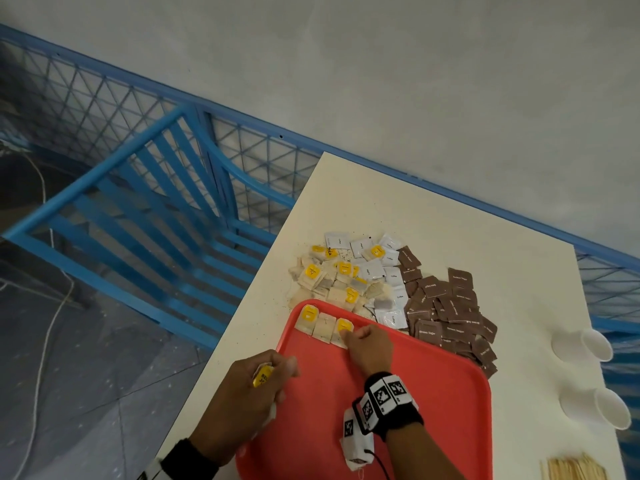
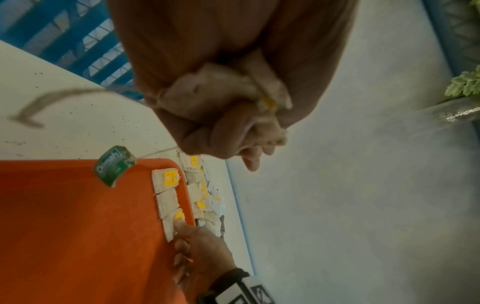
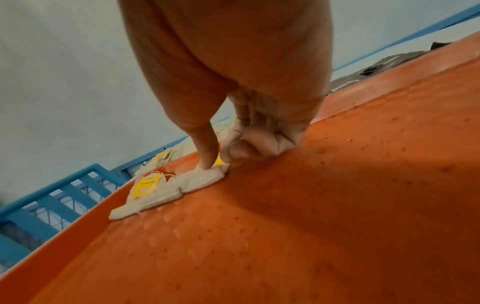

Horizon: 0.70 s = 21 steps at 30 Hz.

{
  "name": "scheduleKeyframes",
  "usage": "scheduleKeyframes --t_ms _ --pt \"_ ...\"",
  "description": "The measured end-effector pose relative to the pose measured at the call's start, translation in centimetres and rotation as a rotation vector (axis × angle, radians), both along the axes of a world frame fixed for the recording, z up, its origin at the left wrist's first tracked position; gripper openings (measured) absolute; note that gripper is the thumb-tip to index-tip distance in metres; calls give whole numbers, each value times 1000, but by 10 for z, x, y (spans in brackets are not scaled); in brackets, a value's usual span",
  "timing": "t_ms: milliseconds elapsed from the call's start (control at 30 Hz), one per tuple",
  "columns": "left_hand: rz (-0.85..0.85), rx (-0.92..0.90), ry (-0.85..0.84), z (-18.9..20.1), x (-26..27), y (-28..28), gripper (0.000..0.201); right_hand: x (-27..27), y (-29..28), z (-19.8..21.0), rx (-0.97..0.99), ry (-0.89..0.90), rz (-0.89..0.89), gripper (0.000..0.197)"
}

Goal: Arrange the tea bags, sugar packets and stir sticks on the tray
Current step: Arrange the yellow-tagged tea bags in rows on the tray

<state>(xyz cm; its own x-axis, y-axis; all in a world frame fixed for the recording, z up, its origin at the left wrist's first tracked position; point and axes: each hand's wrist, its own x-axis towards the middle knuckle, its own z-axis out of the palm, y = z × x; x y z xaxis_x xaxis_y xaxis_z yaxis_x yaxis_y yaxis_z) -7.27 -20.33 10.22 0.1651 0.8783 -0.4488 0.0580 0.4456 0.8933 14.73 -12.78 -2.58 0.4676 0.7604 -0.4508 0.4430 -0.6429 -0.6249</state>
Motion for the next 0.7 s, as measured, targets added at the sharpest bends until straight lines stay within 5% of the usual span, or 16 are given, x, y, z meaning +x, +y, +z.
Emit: scheduleKeyframes --t_ms 233,367,533,700 --pt "94 -144 -207 7 2 8 42 10 -12 17 76 -20 131 26" --pt "57 -144 -239 10 12 10 30 45 -67 36 120 -18 434 20" --pt "23 -82 -239 16 27 6 29 67 -152 12 42 -118 709 8" --pt "11 -68 -209 21 43 -8 41 36 -181 8 74 -229 793 64"
